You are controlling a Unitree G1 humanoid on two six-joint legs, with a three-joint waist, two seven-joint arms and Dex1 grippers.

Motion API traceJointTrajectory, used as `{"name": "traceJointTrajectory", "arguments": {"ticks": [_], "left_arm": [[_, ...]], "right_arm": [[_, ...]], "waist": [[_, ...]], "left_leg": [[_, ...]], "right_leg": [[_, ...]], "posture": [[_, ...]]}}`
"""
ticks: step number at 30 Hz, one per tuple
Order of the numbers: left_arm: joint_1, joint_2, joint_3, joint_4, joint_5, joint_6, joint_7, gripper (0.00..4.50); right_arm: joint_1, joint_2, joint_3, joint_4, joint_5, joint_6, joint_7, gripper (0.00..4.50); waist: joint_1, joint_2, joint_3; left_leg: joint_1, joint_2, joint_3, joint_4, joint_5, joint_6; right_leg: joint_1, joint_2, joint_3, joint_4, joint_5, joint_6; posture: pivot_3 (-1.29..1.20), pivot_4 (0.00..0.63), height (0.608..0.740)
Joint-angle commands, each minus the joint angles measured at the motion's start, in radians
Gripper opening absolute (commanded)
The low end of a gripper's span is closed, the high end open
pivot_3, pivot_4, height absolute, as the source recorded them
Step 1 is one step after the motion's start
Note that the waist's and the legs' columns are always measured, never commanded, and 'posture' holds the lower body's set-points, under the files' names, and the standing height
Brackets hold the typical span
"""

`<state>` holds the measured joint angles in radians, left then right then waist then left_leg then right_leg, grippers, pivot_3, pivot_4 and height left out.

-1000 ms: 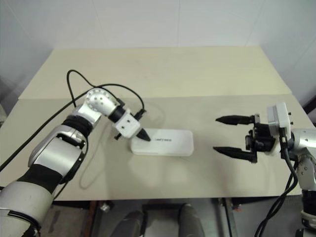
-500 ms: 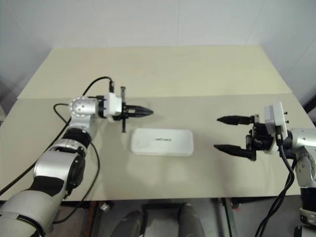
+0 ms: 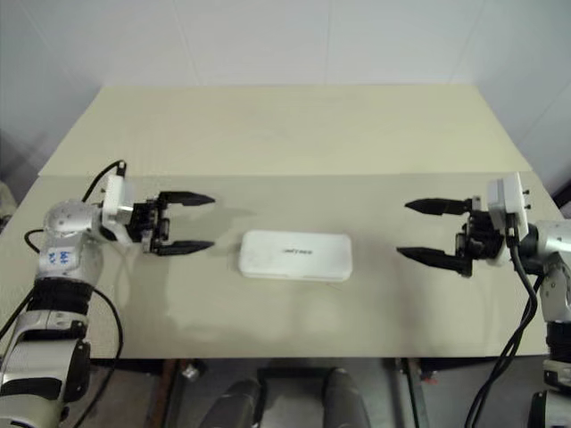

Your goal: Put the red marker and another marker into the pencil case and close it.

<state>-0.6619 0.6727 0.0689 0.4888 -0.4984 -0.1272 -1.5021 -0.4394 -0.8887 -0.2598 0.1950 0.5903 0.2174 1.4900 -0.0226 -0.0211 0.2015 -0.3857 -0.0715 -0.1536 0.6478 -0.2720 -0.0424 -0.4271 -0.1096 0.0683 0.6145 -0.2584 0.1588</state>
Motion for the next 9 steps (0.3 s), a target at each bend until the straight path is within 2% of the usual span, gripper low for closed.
{"name": "traceJointTrajectory", "arguments": {"ticks": [1, 5, 9], "left_arm": [[0.000, 0.050, 0.041, -0.016, -0.026, -0.001, -0.095, 4.44], [-0.013, 0.089, 0.056, -0.017, -0.036, 0.036, -0.084, 4.44], [-0.054, 0.077, 0.089, 0.043, -0.022, -0.069, -0.064, 4.44]], "right_arm": [[-0.050, -0.027, 0.003, 0.011, -0.005, -0.013, 0.030, 4.50], [-0.088, -0.027, 0.022, 0.036, -0.015, -0.009, 0.041, 4.50], [-0.139, 0.000, 0.051, 0.072, -0.034, -0.023, 0.032, 4.50]], "waist": [[-0.003, 0.000, 0.000], [-0.006, 0.000, 0.000], [-0.005, 0.000, 0.000]], "left_leg": [[0.000, 0.000, 0.000, 0.000, 0.000, 0.000], [0.000, 0.000, 0.000, -0.001, 0.000, 0.000], [0.000, 0.000, 0.001, -0.001, 0.000, 0.000]], "right_leg": [[0.000, 0.000, 0.000, 0.000, 0.000, 0.000], [0.000, 0.000, 0.000, 0.000, 0.000, 0.000], [0.000, 0.000, 0.000, -0.001, 0.000, 0.000]], "posture": [[0.00, 0.150, 0.740], [0.00, 0.150, 0.740], [0.00, 0.150, 0.740]]}}
